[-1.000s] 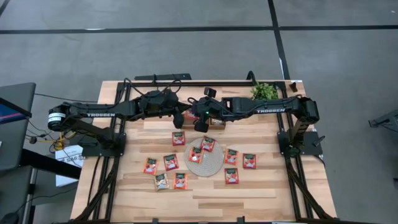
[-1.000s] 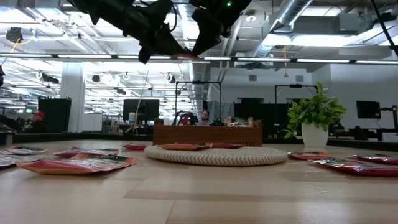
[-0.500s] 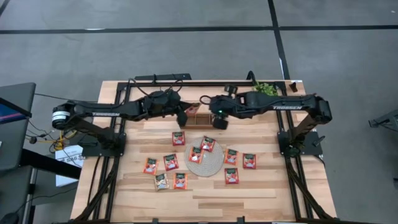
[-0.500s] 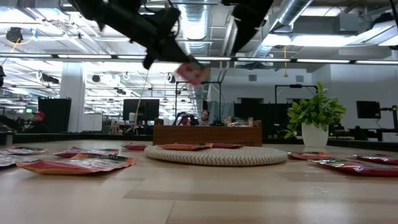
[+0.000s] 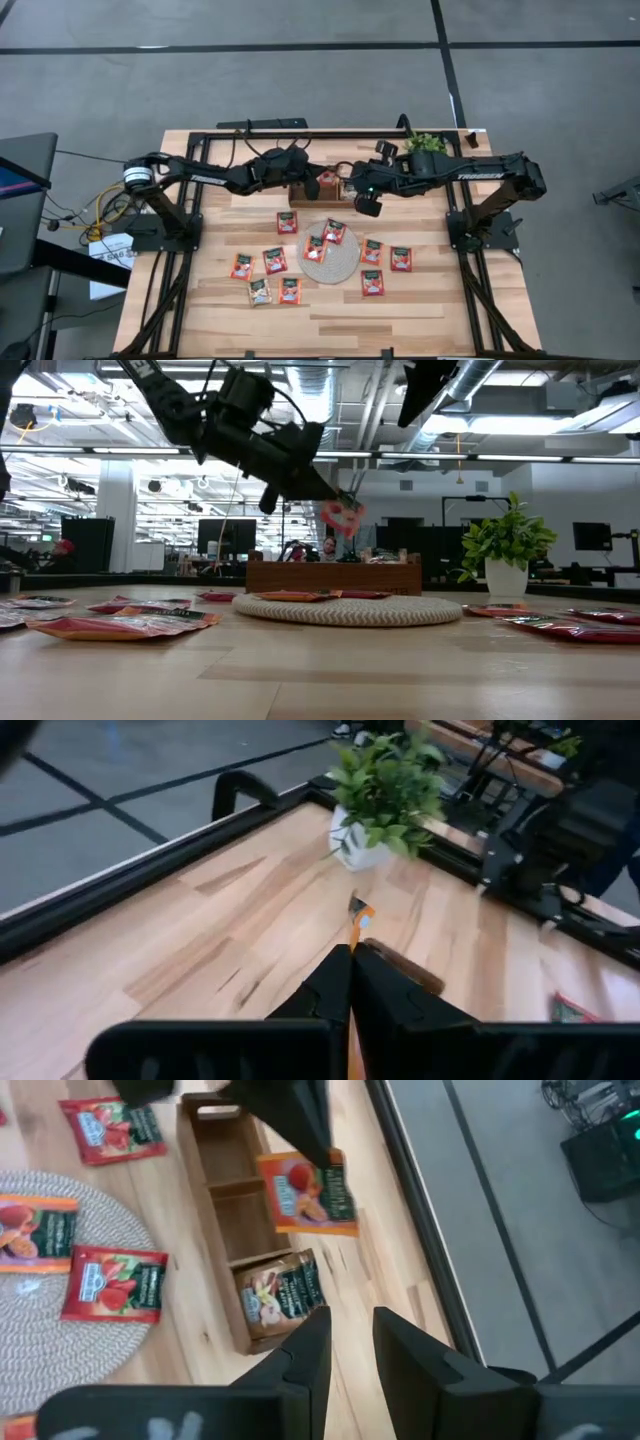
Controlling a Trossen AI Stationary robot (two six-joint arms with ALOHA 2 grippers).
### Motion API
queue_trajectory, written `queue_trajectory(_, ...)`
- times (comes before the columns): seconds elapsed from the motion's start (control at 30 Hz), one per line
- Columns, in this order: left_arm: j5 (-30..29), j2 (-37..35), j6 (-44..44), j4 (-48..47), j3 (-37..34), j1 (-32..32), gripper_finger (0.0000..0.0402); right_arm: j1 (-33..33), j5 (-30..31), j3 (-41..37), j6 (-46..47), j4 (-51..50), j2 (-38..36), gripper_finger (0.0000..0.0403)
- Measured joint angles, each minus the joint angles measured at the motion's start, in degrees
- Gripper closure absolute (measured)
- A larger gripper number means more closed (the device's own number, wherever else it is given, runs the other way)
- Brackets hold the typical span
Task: Pick & Place Tea
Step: Put the orange tea bag into the middle section of the wooden organizer
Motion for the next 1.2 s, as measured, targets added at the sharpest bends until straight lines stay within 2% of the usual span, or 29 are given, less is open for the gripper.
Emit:
queue_trajectory(0.1, -0.03, 0.95, -0.09, 0.12, -1.08, 0.01, 0.0401, 0.53, 0.23, 0.0, 0.0, -0.81, 0.12, 0.0333)
queue_trajectory(0.33, -1.74, 1.6, -1.53, 8.31, -6.44, -0.04, 0.0401, 0.47, 0.36, -0.09, -0.34, -0.66, 0.5, 0.0333)
queue_trajectory(0.43, -2.16, 1.58, -2.08, 9.08, -7.92, -0.04, 0.0401, 0.13, 0.36, -0.09, -0.42, -0.22, 0.5, 0.0333)
queue_trajectory(0.87, -4.63, 7.18, -3.1, 18.36, -8.02, -0.31, 0.0401, 0.44, 0.36, -0.07, -0.01, 2.31, 0.52, 0.0333)
queue_trajectory(1.2, -4.63, 7.33, -2.82, 16.95, -7.98, -0.37, 0.0401, 0.44, 0.39, -0.07, -0.44, 4.4, 0.52, 0.0333)
